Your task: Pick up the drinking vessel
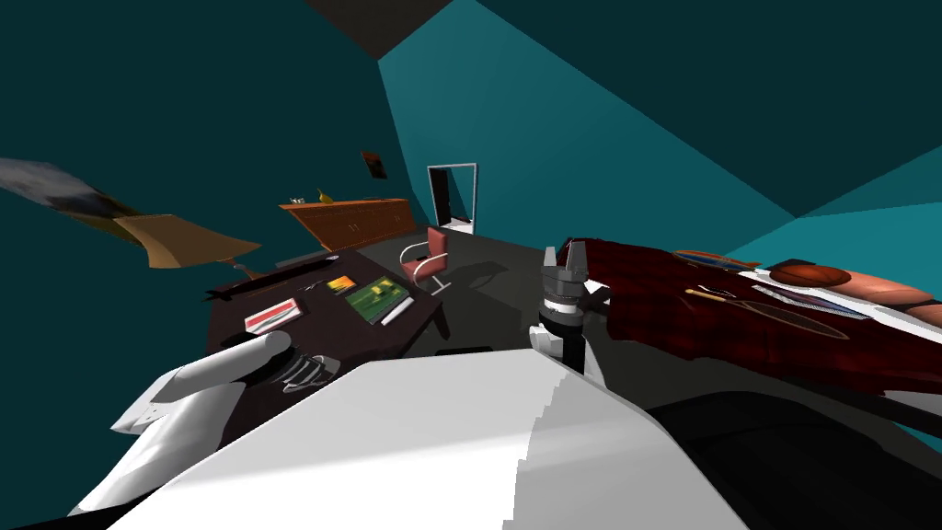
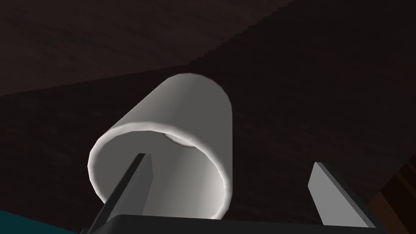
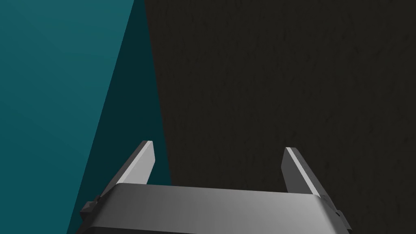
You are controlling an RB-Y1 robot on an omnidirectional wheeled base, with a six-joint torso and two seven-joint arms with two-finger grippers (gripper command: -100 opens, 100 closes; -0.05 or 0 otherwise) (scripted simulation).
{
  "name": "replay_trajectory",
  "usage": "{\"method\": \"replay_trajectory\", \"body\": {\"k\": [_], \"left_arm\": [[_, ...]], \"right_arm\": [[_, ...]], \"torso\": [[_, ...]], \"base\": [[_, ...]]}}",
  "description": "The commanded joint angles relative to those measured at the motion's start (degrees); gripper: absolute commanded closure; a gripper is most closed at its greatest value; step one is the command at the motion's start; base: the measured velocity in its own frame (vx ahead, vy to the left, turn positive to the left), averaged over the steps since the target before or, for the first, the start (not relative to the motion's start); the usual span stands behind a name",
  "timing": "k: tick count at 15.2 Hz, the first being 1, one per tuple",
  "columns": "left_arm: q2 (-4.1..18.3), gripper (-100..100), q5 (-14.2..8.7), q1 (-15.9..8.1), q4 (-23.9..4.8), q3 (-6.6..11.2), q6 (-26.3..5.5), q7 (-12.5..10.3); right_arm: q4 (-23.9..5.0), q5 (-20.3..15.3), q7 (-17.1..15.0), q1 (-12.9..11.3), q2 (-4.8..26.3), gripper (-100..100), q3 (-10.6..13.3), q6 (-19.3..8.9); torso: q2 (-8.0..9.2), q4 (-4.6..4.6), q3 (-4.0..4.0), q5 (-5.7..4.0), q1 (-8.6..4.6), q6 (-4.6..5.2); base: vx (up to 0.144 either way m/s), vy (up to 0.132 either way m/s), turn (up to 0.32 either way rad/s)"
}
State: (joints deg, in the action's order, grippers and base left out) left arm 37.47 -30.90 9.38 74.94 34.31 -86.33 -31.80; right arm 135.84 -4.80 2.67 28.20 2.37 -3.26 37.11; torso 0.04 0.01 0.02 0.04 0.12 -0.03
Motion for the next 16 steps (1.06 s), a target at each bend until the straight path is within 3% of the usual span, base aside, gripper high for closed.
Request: {"method": "replay_trajectory", "body": {"k": [1,2,3,6,7,8,12,15,16], "left_arm": [[0.45,-100,-0.55,-0.17,-0.99,0.74,-1.91,-0.66],[0.14,-100,-0.23,-0.04,-0.36,0.33,-0.87,-0.36],[-0.75,-100,0.19,-0.07,-1.38,-0.91,0.72,-1.61],[-1.69,-100,0.67,-0.08,-2.28,-2.24,2.63,-2.74],[-1.21,-100,0.36,0.05,-1.93,-1.50,1.65,-2.00],[-1.24,100,0.39,-0.02,-2.18,-1.64,2.00,-2.10],[-1.17,100,0.35,-0.06,-2.14,-1.56,1.99,-2.16],[0.18,100,-0.28,-0.05,-0.47,0.41,-1.19,-0.48],[-0.36,100,-0.03,-0.11,-1.06,-0.31,0.00,-1.19]], "right_arm": [[0.00,0.00,0.00,0.00,0.00,0,0.00,0.00],[0.00,0.00,0.00,0.00,0.00,0,0.00,0.00],[0.00,0.00,0.00,0.00,0.00,0,0.00,0.00],[0.00,0.00,0.00,0.00,0.00,0,0.00,0.00],[0.00,0.00,0.00,0.00,0.00,0,0.00,0.00],[0.00,0.00,0.00,0.00,0.00,0,0.00,0.00],[0.00,0.00,0.00,0.00,0.00,0,0.00,0.00],[0.00,0.00,0.00,0.00,0.00,0,0.00,0.00],[0.00,0.00,0.00,0.01,0.00,0,0.00,0.00]], "torso": [[0.00,0.00,0.00,0.00,0.00,0.00],[0.00,0.00,0.00,-0.02,-0.07,-0.01],[0.00,0.00,0.00,-0.03,-0.09,-0.01],[0.00,0.00,0.00,-0.02,-0.13,-0.01],[0.00,0.00,0.00,-0.02,-0.12,0.00],[-0.01,0.00,-0.01,-0.03,-0.11,-0.01],[-0.04,-0.04,-0.04,0.08,-0.08,0.02],[-0.06,-0.03,-0.05,0.02,0.01,0.02],[-0.07,-0.04,-0.05,0.00,0.01,0.01]], "base": [[-0.007,-0.014,-0.032],[-0.004,-0.006,-0.013],[-0.005,-0.004,-0.016],[-0.008,-0.009,-0.027],[0.000,0.000,0.000],[0.000,0.000,0.000],[0.001,-0.001,0.004],[0.004,0.009,0.017],[0.008,0.009,0.020]]}}
